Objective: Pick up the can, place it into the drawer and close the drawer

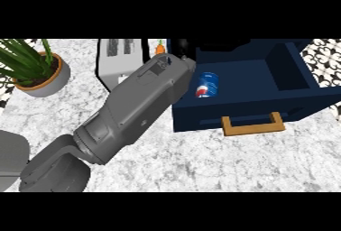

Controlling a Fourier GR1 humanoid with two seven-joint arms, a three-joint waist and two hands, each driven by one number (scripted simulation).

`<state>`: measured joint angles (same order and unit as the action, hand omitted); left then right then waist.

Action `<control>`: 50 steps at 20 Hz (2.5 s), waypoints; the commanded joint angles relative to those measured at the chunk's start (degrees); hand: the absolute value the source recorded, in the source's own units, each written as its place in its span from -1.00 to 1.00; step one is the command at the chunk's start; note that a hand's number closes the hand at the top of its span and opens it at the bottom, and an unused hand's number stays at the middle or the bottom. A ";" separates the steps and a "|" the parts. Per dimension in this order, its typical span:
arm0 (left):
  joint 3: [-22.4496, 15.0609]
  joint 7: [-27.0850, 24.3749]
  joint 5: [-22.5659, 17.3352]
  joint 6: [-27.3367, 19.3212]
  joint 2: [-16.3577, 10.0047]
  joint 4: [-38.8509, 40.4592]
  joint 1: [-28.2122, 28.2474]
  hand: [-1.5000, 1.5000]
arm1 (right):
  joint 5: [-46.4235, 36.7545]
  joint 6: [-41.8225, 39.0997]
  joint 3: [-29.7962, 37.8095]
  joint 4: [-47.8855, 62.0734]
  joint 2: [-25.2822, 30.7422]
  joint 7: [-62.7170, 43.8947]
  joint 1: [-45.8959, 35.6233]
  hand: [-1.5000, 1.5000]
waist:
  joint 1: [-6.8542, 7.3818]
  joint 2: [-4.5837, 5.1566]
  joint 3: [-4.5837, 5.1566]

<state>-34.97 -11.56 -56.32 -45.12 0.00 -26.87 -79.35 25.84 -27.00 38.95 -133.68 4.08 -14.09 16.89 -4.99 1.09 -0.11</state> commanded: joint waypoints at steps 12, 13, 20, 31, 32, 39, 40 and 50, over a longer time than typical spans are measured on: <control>-0.40 -4.02 -3.79 -0.90 0.00 -2.18 -3.01 -1.00 | -30.53 -0.88 -11.85 -5.99 2.24 7.59 -11.92 -1.00 | 3.18 -0.01 0.08; 0.61 -5.61 -3.73 -0.51 0.00 -1.74 -1.74 -1.00 | -34.37 -0.75 -13.99 -6.10 1.70 8.00 -12.38 -1.00 | 4.00 -0.03 0.11; 1.59 -5.19 -3.42 1.38 0.00 -0.47 -1.36 -1.00 | -54.10 2.88 -25.46 4.33 3.02 12.07 -20.77 -1.00 | 5.16 -0.18 0.11; 2.50 1.40 0.06 -0.69 -2.99 -3.38 -2.36 -1.00 | -75.27 13.59 -37.11 25.95 3.50 15.49 -34.54 -1.00 | 5.73 -0.81 0.11; 2.40 2.54 -0.29 1.29 -6.67 -6.11 -0.59 -1.00 | -76.62 15.32 -36.61 29.49 4.51 18.05 -34.54 -1.00 | 6.87 -0.95 0.13; 1.22 5.04 2.15 -1.19 -8.12 -11.41 2.52 -1.00 | -88.38 21.94 -42.69 46.03 4.53 19.11 -41.67 -1.00 | 7.22 -1.05 0.13; 0.78 7.09 2.52 -2.56 -8.56 -11.51 1.23 -1.00 | -90.49 23.19 -43.34 48.64 4.35 18.48 -42.73 -1.00 | 7.34 -1.07 0.11; 1.34 9.58 5.93 -4.27 -14.08 -21.75 7.95 -1.00 | -96.40 41.77 -39.77 77.62 0.61 20.33 -52.39 -1.00 | 7.19 -0.91 0.06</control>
<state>-33.71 -3.45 -51.69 -48.02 -12.73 -44.94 -72.65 -67.79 7.40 -1.01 -65.51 6.67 5.93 -33.39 2.37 0.14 0.03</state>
